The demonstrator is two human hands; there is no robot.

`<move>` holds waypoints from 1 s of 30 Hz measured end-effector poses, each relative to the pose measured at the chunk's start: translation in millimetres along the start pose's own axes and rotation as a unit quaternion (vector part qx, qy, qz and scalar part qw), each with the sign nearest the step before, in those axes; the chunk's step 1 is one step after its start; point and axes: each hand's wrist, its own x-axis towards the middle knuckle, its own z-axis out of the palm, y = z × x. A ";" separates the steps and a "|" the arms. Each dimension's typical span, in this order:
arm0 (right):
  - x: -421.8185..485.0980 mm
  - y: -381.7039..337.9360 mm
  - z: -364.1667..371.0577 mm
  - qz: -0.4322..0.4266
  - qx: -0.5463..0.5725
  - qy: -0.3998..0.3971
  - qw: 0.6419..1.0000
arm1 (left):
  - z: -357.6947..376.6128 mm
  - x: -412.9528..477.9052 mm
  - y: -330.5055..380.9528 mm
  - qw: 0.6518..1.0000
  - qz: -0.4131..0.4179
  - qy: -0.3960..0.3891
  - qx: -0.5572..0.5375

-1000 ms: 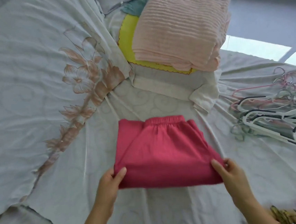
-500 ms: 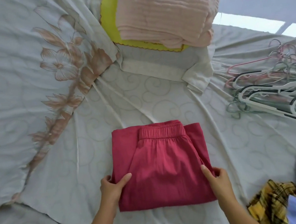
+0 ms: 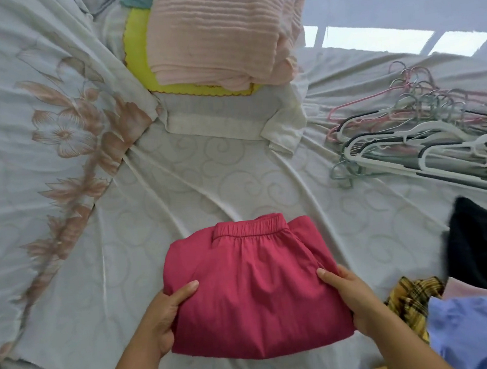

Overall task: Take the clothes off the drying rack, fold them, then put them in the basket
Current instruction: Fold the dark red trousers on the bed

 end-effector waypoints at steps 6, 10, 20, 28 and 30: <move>-39.3 -24.3 -81.5 -0.062 0.017 0.000 0.998 | 86.4 -61.5 7.2 0.993 0.100 0.004 0.067; -75.6 -48.5 -162.7 -0.125 0.017 -0.008 0.992 | 159.8 -113.1 -3.4 0.990 0.119 0.001 0.075; -160.1 -120.4 -397.6 -0.248 0.050 0.073 0.965 | 399.4 -199.8 -34.0 0.976 0.180 -0.106 0.067; -156.7 -194.9 -540.3 -0.319 0.069 0.194 0.925 | 596.3 -180.3 -9.0 0.938 0.251 -0.223 0.088; -147.3 -218.9 -571.3 -0.346 0.058 0.235 0.906 | 641.1 -170.1 1.1 0.922 0.274 -0.261 0.081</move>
